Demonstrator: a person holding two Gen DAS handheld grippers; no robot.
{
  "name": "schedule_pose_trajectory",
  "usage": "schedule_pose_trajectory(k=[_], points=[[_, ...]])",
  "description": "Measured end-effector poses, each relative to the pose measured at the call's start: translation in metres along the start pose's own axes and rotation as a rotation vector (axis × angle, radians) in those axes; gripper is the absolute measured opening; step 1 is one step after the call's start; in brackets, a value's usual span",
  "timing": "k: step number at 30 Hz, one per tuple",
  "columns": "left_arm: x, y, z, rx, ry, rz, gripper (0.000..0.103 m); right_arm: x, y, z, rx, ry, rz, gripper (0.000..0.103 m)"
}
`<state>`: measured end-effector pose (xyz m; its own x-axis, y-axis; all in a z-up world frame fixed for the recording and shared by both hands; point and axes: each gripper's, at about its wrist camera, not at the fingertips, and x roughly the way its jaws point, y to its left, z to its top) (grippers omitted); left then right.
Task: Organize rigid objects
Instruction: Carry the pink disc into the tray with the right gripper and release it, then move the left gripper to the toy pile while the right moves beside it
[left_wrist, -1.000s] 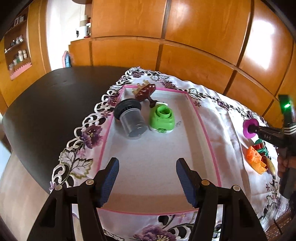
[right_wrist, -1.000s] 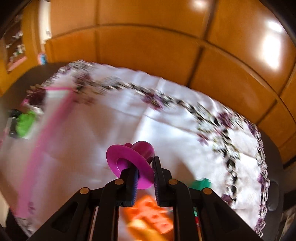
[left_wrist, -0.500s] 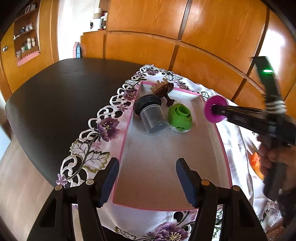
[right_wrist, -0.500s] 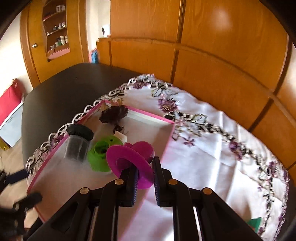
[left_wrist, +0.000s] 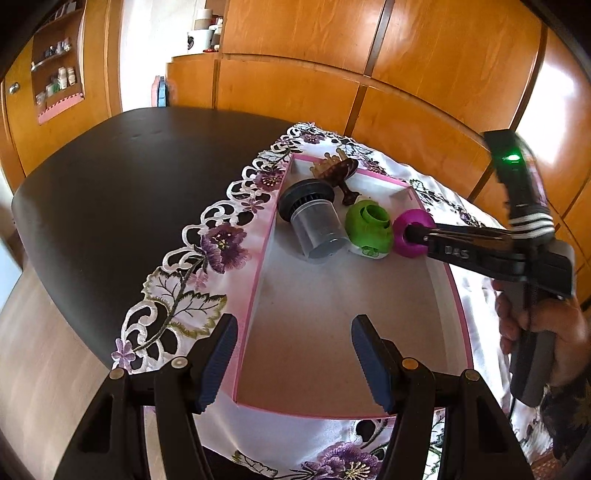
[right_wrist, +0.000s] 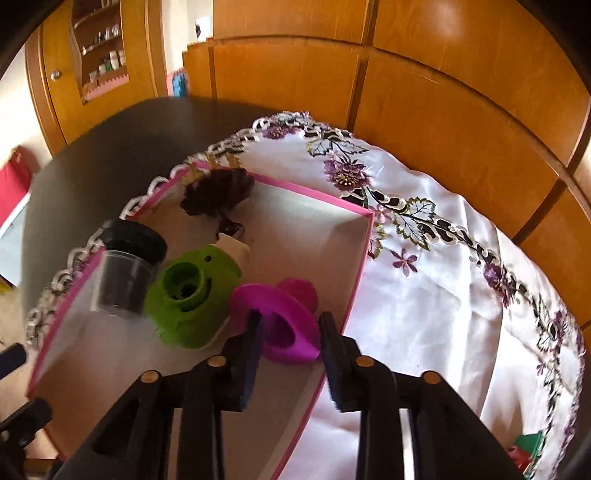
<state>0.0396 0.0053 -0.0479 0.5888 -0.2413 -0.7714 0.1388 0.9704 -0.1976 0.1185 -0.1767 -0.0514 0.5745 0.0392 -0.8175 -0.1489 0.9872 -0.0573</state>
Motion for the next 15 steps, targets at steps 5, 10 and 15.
schedule_pose_trajectory(k=[5, 10, 15], points=[[-0.003, -0.004, -0.001, 0.008, -0.007, 0.005, 0.065, -0.018, 0.001, -0.007, 0.007, -0.031, -0.001, 0.042], [-0.008, -0.010, -0.002, 0.026, -0.018, 0.008, 0.065, -0.032, -0.001, -0.015, 0.018, -0.043, -0.004, 0.042], [-0.011, -0.014, -0.003, 0.043, -0.023, 0.011, 0.065, -0.052, -0.007, -0.026, 0.014, -0.089, -0.030, 0.042]])
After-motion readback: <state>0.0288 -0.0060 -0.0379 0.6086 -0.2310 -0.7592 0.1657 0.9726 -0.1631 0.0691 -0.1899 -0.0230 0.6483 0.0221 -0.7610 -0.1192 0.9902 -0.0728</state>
